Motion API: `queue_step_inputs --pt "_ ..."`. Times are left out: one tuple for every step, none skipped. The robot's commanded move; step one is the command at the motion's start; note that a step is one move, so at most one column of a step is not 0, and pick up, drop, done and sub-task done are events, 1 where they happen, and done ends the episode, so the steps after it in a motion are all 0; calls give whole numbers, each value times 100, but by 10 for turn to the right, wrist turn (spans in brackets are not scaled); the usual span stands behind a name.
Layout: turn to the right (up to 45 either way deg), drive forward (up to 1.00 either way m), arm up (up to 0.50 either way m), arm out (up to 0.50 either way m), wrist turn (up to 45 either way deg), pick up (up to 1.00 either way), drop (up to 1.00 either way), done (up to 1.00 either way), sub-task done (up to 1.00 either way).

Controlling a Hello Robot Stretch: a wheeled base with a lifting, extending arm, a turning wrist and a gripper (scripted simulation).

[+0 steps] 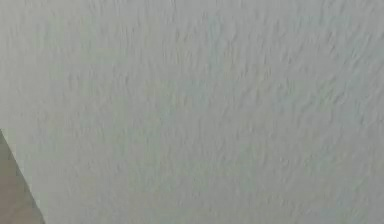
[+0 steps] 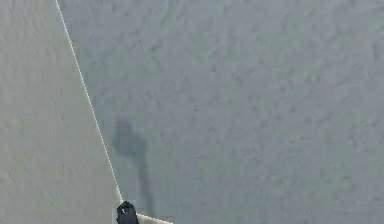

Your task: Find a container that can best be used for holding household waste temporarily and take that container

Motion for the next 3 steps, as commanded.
queue_step_inputs --pt "-240 0 0 0 0 0 0 0 0" --pt "0 0 8 0 0 0 0 0 0" --pt "0 0 0 48 0 0 0 0 0"
